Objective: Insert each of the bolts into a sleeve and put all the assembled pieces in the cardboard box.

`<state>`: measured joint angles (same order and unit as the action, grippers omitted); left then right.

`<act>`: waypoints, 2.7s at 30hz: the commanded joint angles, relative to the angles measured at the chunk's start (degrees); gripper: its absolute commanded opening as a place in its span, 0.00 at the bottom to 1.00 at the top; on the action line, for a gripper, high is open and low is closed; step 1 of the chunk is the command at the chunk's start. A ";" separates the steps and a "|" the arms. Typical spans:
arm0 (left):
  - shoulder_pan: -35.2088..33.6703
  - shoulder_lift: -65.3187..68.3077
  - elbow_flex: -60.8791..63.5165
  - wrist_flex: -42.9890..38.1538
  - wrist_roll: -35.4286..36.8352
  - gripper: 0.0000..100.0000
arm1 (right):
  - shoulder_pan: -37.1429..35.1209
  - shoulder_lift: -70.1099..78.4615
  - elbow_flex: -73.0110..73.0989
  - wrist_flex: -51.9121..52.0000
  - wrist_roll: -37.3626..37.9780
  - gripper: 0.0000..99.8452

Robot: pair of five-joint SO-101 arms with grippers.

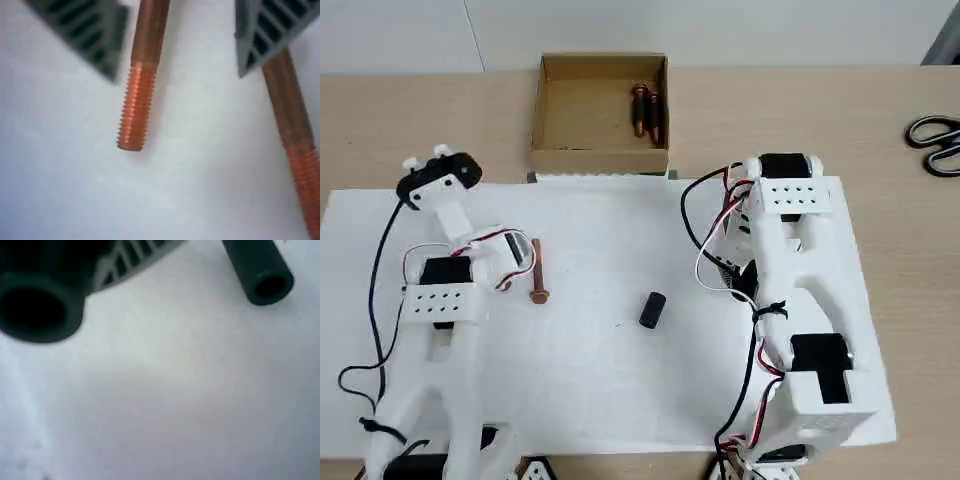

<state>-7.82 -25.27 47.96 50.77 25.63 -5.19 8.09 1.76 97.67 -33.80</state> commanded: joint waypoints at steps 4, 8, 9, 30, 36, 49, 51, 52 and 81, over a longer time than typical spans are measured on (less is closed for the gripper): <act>-0.09 -0.18 -0.22 -1.14 -0.18 0.21 | 0.40 -2.95 -0.18 0.66 0.62 0.00; -2.64 -0.18 -0.22 -0.97 -0.35 0.21 | 0.40 -2.95 -0.18 0.66 0.62 0.00; -3.69 -0.18 -0.22 -0.79 -0.35 0.21 | 0.40 -2.95 -0.18 0.66 0.62 0.00; -6.68 -0.18 3.65 1.14 -1.76 0.08 | 0.40 -2.95 -0.18 0.57 1.76 0.00; -6.59 -0.18 4.09 -2.37 -1.76 0.08 | 0.40 -2.95 -0.18 0.57 1.76 0.00; -6.77 13.01 -1.71 -2.64 -1.76 0.08 | 0.40 -2.86 -0.18 0.57 1.76 0.00; -6.86 16.62 -5.76 -0.70 -1.76 0.08 | 0.40 -2.86 -0.18 0.57 1.76 0.00; -6.86 18.11 -7.78 0.88 -1.76 0.08 | 0.40 -2.86 -0.18 0.57 1.76 0.00; -2.20 16.97 -18.51 8.09 -1.58 0.08 | 0.31 -3.12 4.84 -4.26 1.67 0.00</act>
<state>-10.20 -6.73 31.52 60.53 23.96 -5.19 8.09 6.86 93.80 -32.75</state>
